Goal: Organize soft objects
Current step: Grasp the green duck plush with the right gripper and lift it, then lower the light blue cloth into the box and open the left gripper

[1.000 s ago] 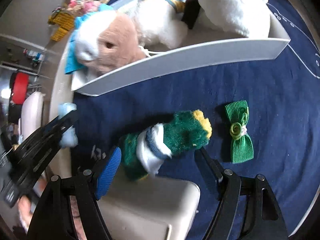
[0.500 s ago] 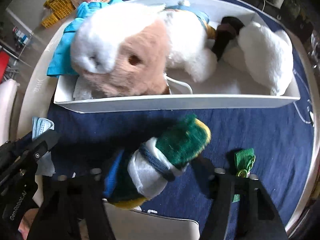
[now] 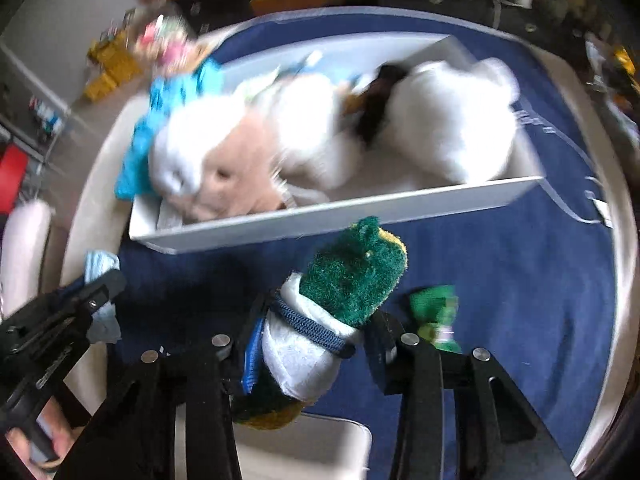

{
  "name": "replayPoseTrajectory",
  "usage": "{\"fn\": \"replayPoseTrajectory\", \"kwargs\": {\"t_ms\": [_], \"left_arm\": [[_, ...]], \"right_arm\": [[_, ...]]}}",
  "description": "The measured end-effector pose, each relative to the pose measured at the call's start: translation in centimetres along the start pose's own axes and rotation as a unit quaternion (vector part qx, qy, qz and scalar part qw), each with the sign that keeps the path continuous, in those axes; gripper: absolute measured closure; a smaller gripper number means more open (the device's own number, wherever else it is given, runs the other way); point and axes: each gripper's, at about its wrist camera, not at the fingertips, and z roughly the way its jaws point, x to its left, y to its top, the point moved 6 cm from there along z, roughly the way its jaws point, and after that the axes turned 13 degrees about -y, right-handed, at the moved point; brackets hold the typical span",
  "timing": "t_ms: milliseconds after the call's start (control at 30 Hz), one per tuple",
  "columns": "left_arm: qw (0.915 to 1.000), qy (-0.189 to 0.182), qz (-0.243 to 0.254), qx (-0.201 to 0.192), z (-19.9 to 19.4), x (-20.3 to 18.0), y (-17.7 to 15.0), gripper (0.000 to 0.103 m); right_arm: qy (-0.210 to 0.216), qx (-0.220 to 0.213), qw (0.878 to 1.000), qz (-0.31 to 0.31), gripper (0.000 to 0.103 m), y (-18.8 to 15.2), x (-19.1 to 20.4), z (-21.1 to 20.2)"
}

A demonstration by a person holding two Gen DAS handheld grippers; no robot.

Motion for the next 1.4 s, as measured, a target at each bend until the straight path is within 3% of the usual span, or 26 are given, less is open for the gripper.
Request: {"fn": "replayPoseTrajectory", "kwargs": {"t_ms": [167, 300, 500, 767, 900, 1100, 1400], "left_arm": [[0.9992, -0.040, 0.001, -0.003, -0.5, -1.0, 0.2, 0.083], [0.9965, -0.082, 0.008, -0.015, -2.3, -2.6, 0.7, 0.083], [0.9937, -0.101, 0.044, -0.017, -4.6, -7.0, 3.7, 0.083], [0.9832, -0.146, 0.083, -0.070, -7.9, -12.7, 9.7, 0.083], [0.9829, -0.133, 0.084, -0.096, -6.0, -12.2, 11.9, 0.083], [0.9877, -0.122, 0.063, -0.075, -1.8, -10.6, 12.4, 0.083], [0.9897, -0.091, 0.071, -0.085, -0.2, -9.8, 12.6, 0.083]], "right_arm": [[-0.015, -0.071, 0.996, 0.041, 0.000, 1.5, -4.4, -3.6], [-0.017, -0.098, 0.993, 0.057, 0.000, 3.6, -7.1, -4.3], [0.004, -0.087, 0.993, 0.079, 0.000, 4.5, -8.8, -3.6], [0.016, -0.087, 0.992, 0.092, 0.000, 4.6, -8.7, -3.5], [0.012, -0.090, 0.992, 0.092, 0.000, 4.7, -8.5, -3.3], [0.006, -0.082, 0.992, 0.096, 0.000, 4.6, -8.6, -2.7], [0.006, -0.075, 0.993, 0.090, 0.000, 4.3, -7.7, -2.1]]}}
